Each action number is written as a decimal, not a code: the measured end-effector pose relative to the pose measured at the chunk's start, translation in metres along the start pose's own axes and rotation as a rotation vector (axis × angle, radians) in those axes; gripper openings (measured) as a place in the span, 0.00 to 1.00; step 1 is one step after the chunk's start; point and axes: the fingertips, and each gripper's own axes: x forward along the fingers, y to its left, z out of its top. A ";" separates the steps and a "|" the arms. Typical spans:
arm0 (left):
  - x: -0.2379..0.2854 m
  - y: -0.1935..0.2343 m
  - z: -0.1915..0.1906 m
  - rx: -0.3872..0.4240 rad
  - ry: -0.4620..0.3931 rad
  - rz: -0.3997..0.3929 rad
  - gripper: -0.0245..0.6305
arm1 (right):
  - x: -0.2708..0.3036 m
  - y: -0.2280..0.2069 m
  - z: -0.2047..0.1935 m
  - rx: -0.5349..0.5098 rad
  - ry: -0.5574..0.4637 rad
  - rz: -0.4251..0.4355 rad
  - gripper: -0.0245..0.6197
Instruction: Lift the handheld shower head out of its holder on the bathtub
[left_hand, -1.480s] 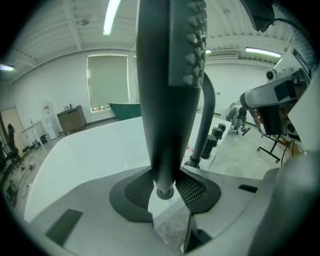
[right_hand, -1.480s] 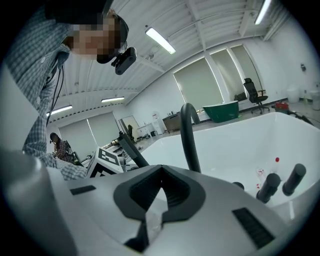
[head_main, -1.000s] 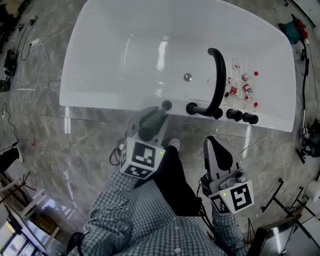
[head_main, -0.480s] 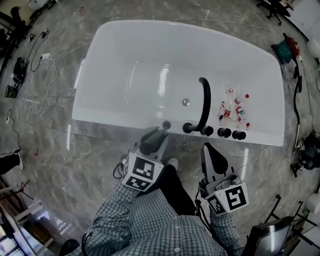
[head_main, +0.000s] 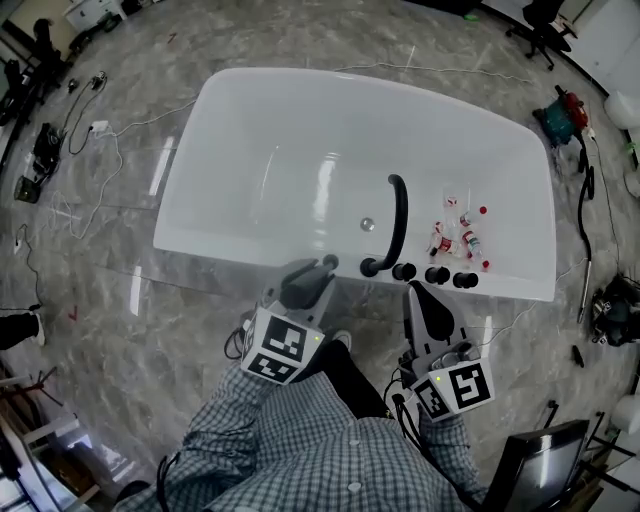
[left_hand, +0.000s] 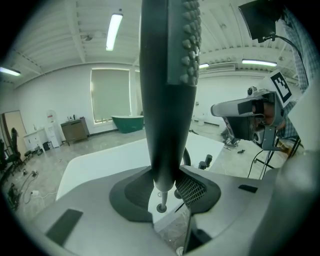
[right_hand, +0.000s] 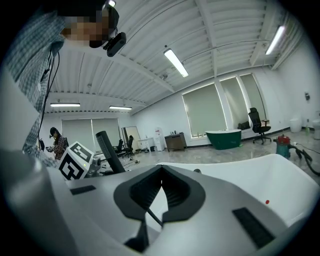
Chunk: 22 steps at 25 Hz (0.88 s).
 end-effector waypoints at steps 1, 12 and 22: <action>-0.004 -0.001 0.004 0.006 -0.006 -0.001 0.23 | -0.001 0.001 0.004 -0.005 -0.007 -0.003 0.06; -0.048 0.000 0.043 0.047 -0.077 0.011 0.23 | -0.015 0.003 0.040 -0.057 -0.058 -0.026 0.06; -0.090 0.011 0.104 0.053 -0.195 0.019 0.23 | -0.024 0.012 0.076 -0.103 -0.103 -0.027 0.06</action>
